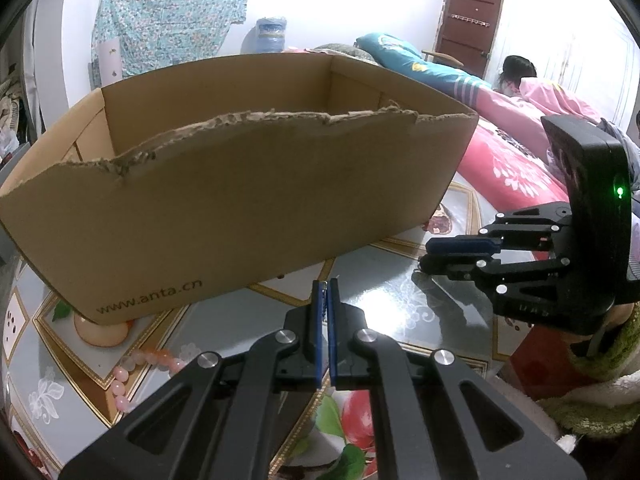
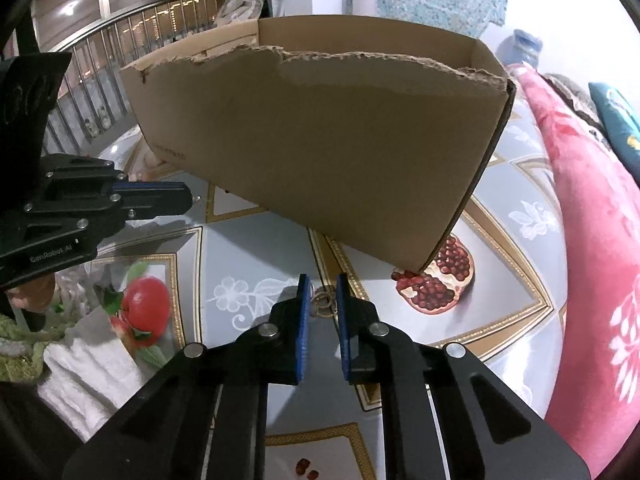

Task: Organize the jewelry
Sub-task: 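Position the right gripper over the small gold ring charms on the table, then close the right gripper on the small gold charm, then carry the gold charm into the box and open the right gripper, then withdraw both grippers from the box toward the pink bead bracelet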

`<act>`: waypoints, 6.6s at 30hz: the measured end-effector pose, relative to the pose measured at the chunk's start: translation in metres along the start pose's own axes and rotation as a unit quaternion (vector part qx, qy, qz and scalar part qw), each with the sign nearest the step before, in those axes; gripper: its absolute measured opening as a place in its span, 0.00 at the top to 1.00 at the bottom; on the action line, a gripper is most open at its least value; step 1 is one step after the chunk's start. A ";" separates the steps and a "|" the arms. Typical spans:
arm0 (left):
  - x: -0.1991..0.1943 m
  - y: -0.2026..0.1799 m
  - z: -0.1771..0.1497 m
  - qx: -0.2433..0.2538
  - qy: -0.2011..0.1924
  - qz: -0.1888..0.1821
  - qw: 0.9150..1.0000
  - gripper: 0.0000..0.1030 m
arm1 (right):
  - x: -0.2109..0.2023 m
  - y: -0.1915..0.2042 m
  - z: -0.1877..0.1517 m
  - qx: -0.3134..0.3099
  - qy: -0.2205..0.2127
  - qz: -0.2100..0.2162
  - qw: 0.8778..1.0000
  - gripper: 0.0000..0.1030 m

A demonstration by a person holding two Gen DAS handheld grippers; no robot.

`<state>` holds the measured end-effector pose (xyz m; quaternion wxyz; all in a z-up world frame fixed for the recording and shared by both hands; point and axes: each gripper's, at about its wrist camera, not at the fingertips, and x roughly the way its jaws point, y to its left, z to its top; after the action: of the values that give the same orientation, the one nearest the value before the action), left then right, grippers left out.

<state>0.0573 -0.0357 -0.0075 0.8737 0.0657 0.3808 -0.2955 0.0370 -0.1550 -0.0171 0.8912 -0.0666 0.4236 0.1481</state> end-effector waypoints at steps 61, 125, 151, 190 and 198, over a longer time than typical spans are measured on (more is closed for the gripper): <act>-0.001 0.004 0.000 -0.006 0.003 0.004 1.000 0.98 | -0.006 0.015 -0.012 0.022 0.007 0.025 0.999 0.71; -0.040 0.006 0.012 -0.009 -0.042 -0.003 0.999 0.98 | -0.048 -0.012 0.040 0.039 0.023 0.056 0.997 0.83; 0.040 0.058 0.160 -0.054 0.016 0.066 0.996 0.92 | -0.019 -0.048 0.135 0.041 -0.019 0.028 0.999 0.82; -0.112 0.063 0.053 -0.112 -0.076 0.137 0.981 0.31 | -0.117 -0.008 0.065 0.084 -0.123 0.061 0.987 0.25; -0.111 0.069 0.000 -0.128 -0.045 0.166 0.977 0.30 | -0.087 -0.005 0.027 0.114 -0.055 0.056 0.990 0.24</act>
<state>0.0371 0.0723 0.0632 0.9278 0.0024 0.3599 -0.0980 0.0064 -0.1715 0.0672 0.9052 0.0677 0.3910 0.1524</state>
